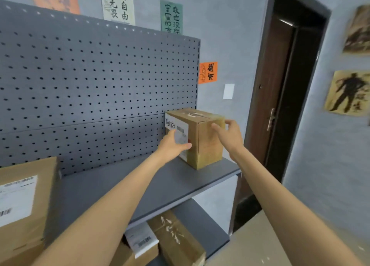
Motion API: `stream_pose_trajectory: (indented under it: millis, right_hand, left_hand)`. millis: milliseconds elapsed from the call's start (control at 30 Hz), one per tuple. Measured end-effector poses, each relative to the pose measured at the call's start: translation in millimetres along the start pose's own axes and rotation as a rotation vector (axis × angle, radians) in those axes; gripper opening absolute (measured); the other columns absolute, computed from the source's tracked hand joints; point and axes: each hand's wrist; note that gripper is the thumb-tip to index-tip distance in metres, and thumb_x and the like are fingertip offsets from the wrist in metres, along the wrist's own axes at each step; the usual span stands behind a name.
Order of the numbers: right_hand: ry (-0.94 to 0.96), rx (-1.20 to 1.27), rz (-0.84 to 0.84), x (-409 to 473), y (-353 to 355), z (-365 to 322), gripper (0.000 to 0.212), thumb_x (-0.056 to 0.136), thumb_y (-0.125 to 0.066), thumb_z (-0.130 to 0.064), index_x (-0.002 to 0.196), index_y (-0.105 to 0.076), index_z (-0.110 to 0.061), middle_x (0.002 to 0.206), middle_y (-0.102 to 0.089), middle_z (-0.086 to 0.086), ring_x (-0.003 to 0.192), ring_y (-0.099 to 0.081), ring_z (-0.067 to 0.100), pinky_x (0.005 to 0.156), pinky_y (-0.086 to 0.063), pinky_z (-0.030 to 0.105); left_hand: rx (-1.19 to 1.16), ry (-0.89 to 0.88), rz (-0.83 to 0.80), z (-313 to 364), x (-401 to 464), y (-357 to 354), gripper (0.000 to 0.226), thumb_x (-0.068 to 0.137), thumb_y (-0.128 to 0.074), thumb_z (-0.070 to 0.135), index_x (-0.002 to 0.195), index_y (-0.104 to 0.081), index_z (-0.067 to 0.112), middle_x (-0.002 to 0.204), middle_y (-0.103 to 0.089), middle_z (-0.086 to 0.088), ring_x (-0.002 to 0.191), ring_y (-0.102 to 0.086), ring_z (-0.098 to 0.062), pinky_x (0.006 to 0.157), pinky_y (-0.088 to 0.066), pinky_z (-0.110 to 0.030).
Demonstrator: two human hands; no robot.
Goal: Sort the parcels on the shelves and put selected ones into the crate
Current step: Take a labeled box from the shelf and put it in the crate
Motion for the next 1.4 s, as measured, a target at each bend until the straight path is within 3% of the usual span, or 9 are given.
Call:
stream_pose_trajectory:
  millis: [233,400,600,733,833,933,1100,1267,1400]
  right_hand:
    - [-0.114,0.135,-0.162,31.4,0.0,26.3,0.09,0.086,-0.07,-0.041,0.152,-0.016,-0.012,0.155,-0.03,0.01,0.137,-0.039,0.027,0.104,-0.038,0.034]
    - [-0.078,0.18,-0.14,34.8,-13.5,35.6,0.076,0.085,-0.073,-0.031,0.144,-0.029,-0.013,0.135,-0.052,0.003,0.11,-0.053,0.015,0.088,-0.043,0.025]
    - [-0.042,0.149,-0.087,32.8,-18.0,38.2,0.083,0.077,-0.079,-0.039,0.143,-0.036,-0.013,0.136,-0.052,0.003,0.121,-0.054,0.02,0.095,-0.047,0.03]
    - [-0.031,0.14,-0.066,21.5,-19.1,34.2,0.066,0.075,-0.08,-0.042,0.125,-0.044,-0.018,0.123,-0.057,0.001,0.111,-0.058,0.019,0.091,-0.05,0.032]
    - [-0.022,0.172,-0.084,6.5,-21.6,26.8,0.053,0.079,-0.076,-0.043,0.114,-0.044,-0.019,0.115,-0.06,0.001,0.1,-0.06,0.017,0.082,-0.05,0.029]
    - [-0.032,0.242,-0.143,-8.9,-26.1,11.7,0.056,0.075,-0.068,-0.062,0.106,-0.045,-0.022,0.112,-0.06,0.001,0.101,-0.062,0.021,0.087,-0.055,0.043]
    - [-0.114,0.316,-0.258,-41.7,-38.3,-31.9,0.067,0.077,-0.044,-0.079,0.109,-0.045,-0.02,0.116,-0.057,0.005,0.102,-0.063,0.03,0.079,-0.058,0.052]
    - [-0.176,0.427,-0.311,-88.5,-62.0,-59.6,0.044,0.09,-0.058,-0.047,0.111,-0.042,-0.013,0.116,-0.055,0.009,0.102,-0.063,0.033,0.064,-0.061,0.045]
    - [-0.153,0.467,-0.34,-138.0,-87.4,-65.9,0.039,0.088,-0.062,-0.037,0.107,-0.04,-0.012,0.115,-0.058,0.008,0.103,-0.063,0.029,0.063,-0.061,0.04]
  left_hand:
    - [-0.011,-0.077,0.108,6.4,32.5,-53.4,0.107,0.078,-0.076,0.038,0.154,-0.002,0.021,0.16,-0.012,0.001,0.145,-0.02,-0.02,0.115,-0.026,-0.041]
    - [-0.004,-0.124,0.208,2.4,37.7,-64.3,0.095,0.084,-0.071,0.03,0.153,-0.007,0.019,0.159,-0.019,0.004,0.142,-0.027,-0.018,0.108,-0.031,-0.036]
    - [0.009,-0.099,0.197,2.9,34.3,-58.2,0.089,0.085,-0.068,0.028,0.152,-0.009,0.023,0.154,-0.031,0.004,0.136,-0.038,-0.023,0.106,-0.035,-0.04]
    - [0.095,-0.074,0.156,3.2,25.6,-41.8,0.086,0.087,-0.063,0.025,0.151,-0.006,0.028,0.15,-0.038,-0.001,0.13,-0.044,-0.031,0.105,-0.04,-0.048]
    - [0.157,-0.096,0.135,5.4,18.1,-18.8,0.082,0.091,-0.059,0.019,0.152,-0.005,0.028,0.142,-0.047,-0.003,0.121,-0.052,-0.029,0.1,-0.045,-0.043]
    - [0.158,-0.076,0.063,10.3,6.5,13.4,0.079,0.093,-0.056,0.013,0.152,-0.005,0.027,0.137,-0.05,0.0,0.112,-0.054,-0.02,0.094,-0.045,-0.034]
    - [0.078,-0.033,-0.023,21.4,-28.6,76.8,0.075,0.093,-0.057,0.005,0.152,-0.016,0.025,0.144,-0.044,0.002,0.127,-0.045,-0.017,0.105,-0.038,-0.036]
    - [-0.014,-0.011,-0.003,33.0,-74.3,117.6,0.074,0.084,-0.071,0.039,0.144,-0.029,0.028,0.124,-0.051,0.013,0.106,-0.053,-0.006,0.078,-0.044,-0.024]
    - [0.038,0.015,0.241,27.3,-99.4,126.6,0.076,0.07,-0.062,0.073,0.128,-0.045,0.027,0.12,-0.055,0.012,0.112,-0.054,-0.014,0.087,-0.044,-0.034]
Point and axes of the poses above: each hand's wrist, its own x-axis towards the middle knuckle, its own y-axis out of the back of the hand, z = x × y
